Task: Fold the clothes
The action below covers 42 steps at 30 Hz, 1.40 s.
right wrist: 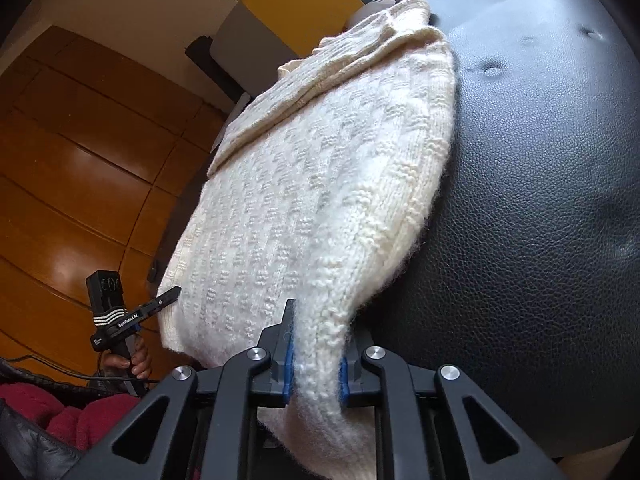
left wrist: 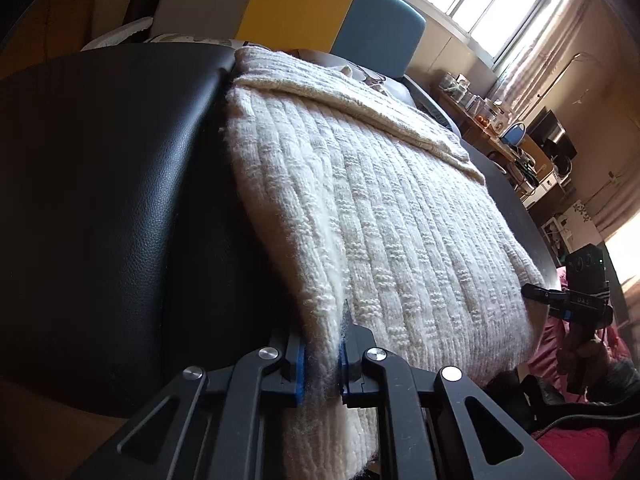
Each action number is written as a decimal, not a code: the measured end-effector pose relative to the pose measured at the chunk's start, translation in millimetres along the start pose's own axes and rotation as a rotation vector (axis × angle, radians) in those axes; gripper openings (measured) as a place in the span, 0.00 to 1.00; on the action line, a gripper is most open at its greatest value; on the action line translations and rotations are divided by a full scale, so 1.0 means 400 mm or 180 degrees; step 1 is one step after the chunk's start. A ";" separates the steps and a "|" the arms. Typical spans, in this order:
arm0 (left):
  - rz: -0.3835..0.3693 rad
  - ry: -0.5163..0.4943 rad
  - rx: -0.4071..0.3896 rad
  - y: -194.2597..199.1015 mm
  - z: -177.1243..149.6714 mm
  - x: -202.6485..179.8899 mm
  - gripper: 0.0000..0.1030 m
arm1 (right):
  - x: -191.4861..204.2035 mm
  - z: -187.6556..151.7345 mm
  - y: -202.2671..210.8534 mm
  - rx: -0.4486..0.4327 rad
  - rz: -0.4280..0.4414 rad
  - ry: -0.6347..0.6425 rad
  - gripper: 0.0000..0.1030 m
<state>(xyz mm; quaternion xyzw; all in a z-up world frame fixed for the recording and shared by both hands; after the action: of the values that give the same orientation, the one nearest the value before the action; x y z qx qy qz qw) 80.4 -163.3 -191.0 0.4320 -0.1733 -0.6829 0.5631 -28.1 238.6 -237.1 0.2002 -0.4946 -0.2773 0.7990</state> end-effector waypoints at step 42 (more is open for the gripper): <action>-0.1341 0.1511 -0.0251 -0.266 0.738 0.102 0.11 | -0.146 0.686 -0.182 -0.0468 0.0528 -0.1378 0.17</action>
<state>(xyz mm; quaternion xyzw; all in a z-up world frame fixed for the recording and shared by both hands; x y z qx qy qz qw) -217.1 -241.8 -116.7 0.5835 0.0827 -0.6708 0.4503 -314.3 207.7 -201.8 0.0361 -0.6475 -0.2825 0.7068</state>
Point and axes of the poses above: each gripper's, at about its wrist camera, not at the fingertips, and y roughly against the way its jaws point, x to its left, z to its top, the point moved 6 cm from there along -y, roughly the way its jaws point, and after that the axes turned 4 degrees about -x, right-handed, at the moved point
